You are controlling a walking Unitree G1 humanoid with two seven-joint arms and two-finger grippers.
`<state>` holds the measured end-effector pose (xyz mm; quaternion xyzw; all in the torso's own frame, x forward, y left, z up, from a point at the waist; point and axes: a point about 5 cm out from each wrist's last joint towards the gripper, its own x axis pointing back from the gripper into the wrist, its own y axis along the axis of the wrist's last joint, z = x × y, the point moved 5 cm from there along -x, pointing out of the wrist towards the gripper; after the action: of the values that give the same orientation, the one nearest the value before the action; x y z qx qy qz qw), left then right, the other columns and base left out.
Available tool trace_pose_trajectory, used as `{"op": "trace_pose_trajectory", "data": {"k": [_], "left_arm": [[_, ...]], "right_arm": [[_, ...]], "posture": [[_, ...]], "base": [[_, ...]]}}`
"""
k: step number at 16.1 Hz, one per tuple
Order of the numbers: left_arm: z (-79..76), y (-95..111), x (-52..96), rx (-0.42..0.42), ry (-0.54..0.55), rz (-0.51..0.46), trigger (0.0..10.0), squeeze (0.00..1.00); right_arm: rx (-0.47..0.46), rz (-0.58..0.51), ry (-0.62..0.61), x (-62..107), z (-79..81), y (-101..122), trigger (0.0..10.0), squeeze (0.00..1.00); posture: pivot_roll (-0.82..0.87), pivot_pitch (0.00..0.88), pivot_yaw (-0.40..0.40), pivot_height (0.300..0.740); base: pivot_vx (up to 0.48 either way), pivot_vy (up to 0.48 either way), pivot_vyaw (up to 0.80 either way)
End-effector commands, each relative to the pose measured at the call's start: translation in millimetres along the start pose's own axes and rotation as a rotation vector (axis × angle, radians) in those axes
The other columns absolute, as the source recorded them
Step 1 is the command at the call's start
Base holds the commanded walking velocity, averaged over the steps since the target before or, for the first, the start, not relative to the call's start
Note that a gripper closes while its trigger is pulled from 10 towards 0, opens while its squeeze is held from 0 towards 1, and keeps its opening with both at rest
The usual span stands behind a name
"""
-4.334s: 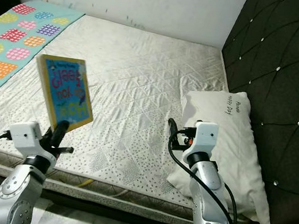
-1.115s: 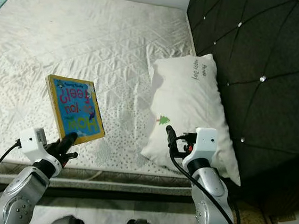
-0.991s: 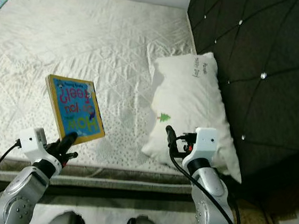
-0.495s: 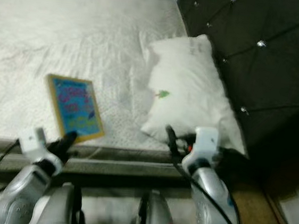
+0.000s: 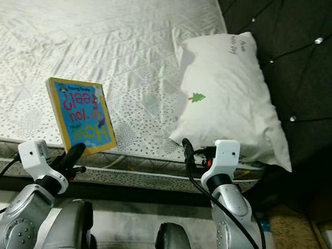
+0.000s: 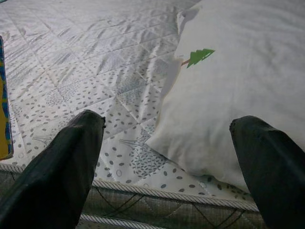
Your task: Clean up the room
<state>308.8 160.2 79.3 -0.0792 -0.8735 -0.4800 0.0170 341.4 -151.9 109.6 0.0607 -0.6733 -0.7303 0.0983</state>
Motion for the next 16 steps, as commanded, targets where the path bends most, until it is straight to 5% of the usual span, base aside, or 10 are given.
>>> {"op": "trace_pose_trajectory", "data": {"k": [1, 12, 16], "left_arm": [[-6.5, 10.9, 0.4, -0.011, -0.032, -0.049, 10.0, 0.0], [-8.2, 10.4, -0.4, -0.008, -0.044, -0.046, 10.0, 0.0], [-8.7, 10.9, -1.0, 0.004, -0.034, -0.052, 10.0, 0.0]], "right_arm": [[0.004, -0.002, -0.011, 1.4, -3.2, 0.4, 10.0, 0.0], [0.01, -0.003, -0.016, 0.9, -3.9, 0.5, 10.0, 0.0], [0.01, -0.003, -0.021, 0.8, -4.8, 0.4, 10.0, 0.0]], "posture": [[-0.05, 0.181, -0.084, 0.611], [-0.05, 0.181, -0.085, 0.611], [-0.05, 0.185, -0.085, 0.611]], "base": [[0.311, 0.0, 0.0], [0.415, 0.0, 0.0], [0.081, 0.0, 0.0]]}}
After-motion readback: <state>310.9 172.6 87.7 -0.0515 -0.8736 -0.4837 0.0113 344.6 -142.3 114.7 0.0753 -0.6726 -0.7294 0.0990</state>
